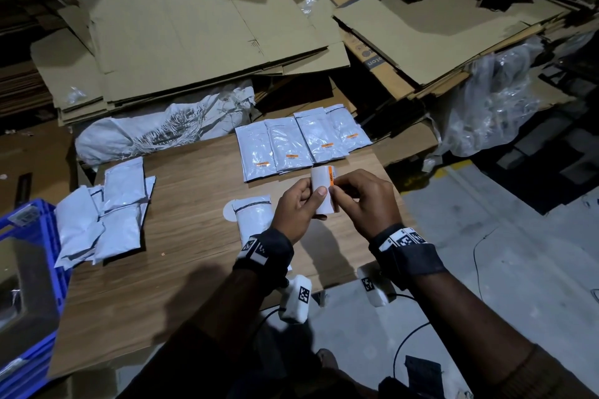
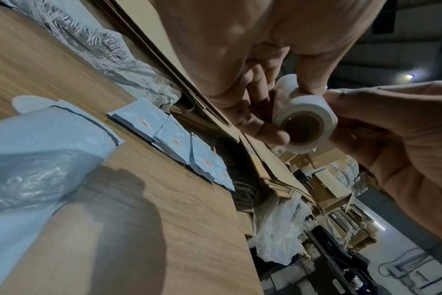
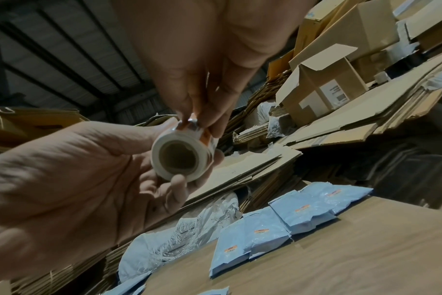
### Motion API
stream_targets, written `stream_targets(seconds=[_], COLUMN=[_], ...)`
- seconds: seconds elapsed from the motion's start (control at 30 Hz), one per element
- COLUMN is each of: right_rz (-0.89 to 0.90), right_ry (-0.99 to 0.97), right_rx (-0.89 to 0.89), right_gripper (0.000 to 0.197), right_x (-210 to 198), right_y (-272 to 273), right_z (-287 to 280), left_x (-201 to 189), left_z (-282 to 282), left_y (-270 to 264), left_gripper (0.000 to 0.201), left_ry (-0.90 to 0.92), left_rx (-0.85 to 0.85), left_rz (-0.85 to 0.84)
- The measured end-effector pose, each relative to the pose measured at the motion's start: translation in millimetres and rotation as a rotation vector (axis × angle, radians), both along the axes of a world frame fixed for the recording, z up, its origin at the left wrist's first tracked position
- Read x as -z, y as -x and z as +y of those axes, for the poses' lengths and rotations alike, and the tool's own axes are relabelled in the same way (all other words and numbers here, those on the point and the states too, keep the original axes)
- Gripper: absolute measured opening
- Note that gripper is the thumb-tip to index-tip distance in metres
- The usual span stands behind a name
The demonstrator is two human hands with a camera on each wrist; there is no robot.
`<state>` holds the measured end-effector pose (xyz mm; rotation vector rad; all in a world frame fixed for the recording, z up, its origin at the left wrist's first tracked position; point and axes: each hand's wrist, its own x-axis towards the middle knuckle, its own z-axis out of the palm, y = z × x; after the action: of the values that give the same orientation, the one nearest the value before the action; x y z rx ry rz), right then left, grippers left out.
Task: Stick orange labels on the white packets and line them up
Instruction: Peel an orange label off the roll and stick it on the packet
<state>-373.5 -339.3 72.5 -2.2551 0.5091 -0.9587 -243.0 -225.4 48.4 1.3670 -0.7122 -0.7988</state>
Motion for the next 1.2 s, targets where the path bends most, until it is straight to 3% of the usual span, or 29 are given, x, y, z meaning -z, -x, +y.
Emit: stream_targets(seconds=[0.2,0.57,0.77,0.93,1.07,1.2], right_rz=[0.038,0.001,0.073,0.141,0.175,0.166], right_ry=[0.076,0.028,0.121,0.15,0.145,0.11], right_rx=[0.044,-0.004,0.062,0.098,0.107,0.107], right_gripper=[0.014,0.009,0.014,0.017,0.012,0.01], right_x=[3.7,6.6,3.6,-1.1,-4.0,-6.0], right_y=[-2.9,0.8,-3.1,-3.7,-2.2,-0.9], right_z=[0.0,4.9,5.9,10.8,11.0,8.9], left_x=[2.1,0.7,1.8,1.1,2.3,0.9], left_z=[1.2,2.1,4.5,8.6,13.1,13.6], left_y=[0.8,1.1,1.6,1.7,-2.1,-4.1], left_gripper=[0.045,0.047,0.04,0.046,0.031,0.033], left_ry=[-0.001,-0.008,0.0,0.015,-0.007,-0.026], left_rx=[0.001,-0.014,-0.017,-0.004,0.059,0.084], left_rz=[-0.002,0.015,0.042,0.109,0.124,0.123])
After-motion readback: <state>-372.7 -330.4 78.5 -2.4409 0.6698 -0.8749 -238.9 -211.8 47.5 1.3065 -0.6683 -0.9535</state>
